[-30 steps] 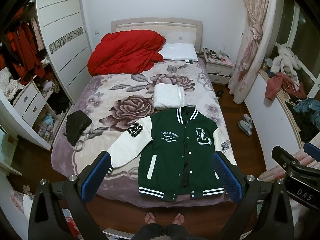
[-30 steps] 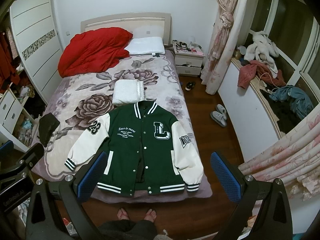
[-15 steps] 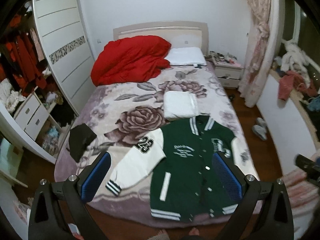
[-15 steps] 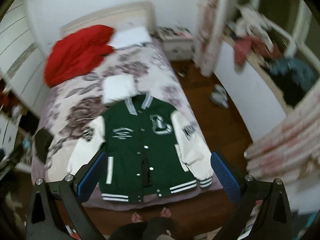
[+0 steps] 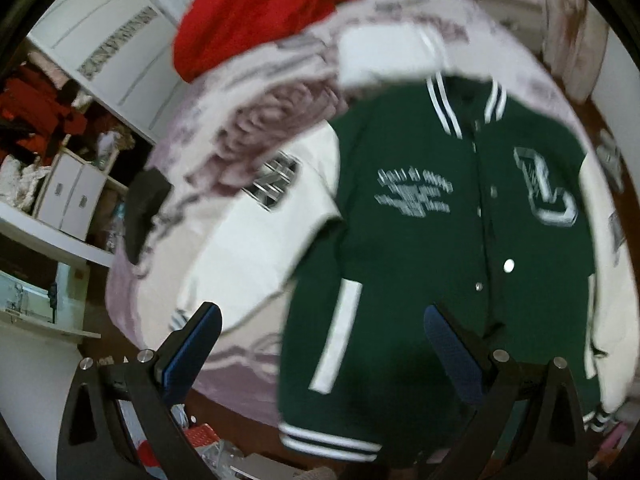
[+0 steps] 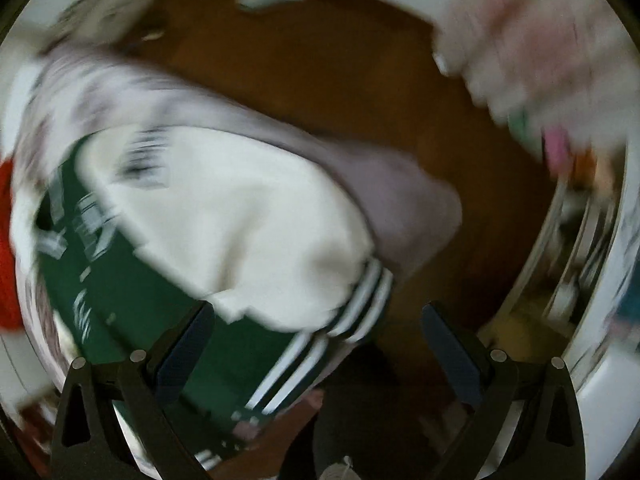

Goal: Fold large clothes
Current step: 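Grasp the white sleeve cuff with the right gripper and lift it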

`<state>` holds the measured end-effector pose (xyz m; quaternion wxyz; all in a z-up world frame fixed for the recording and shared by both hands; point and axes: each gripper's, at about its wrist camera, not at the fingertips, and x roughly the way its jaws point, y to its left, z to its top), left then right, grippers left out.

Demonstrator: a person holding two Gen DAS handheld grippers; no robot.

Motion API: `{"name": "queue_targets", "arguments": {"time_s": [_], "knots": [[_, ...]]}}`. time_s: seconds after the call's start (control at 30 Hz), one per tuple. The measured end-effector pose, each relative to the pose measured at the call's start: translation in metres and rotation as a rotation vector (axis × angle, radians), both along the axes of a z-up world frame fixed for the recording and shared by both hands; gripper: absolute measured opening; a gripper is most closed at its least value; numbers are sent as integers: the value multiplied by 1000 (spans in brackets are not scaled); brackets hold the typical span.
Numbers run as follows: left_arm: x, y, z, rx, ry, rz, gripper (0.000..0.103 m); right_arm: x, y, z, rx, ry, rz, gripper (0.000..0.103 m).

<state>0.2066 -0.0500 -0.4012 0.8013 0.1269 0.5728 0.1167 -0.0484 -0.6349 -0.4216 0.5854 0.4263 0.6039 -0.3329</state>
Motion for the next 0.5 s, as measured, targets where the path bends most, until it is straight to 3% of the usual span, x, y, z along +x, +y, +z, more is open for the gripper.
{"name": "queue_targets", "arguments": {"time_s": [0.1,0.17,0.3,0.43,0.47,0.5], "knots": [[6,-12,-46,27,51,-15,103,-46,-20,-74,112,-41,-152,103],[10,-20,-73,39,94,-22,103,-67,-21,-103,175,-104,-225,103],[16,-37,-111,29,143,-42,103,-81,-16,-147,236,-249,-282,103],[20,-43,-130,19,156,-58,103,-61,2,-170,305,-277,-274,103],[23,-43,-133,18,156,-59,103,-52,10,-170,288,-258,-248,98],[24,-42,-135,14,157,-59,103,-44,16,-165,261,-250,-230,75]]}}
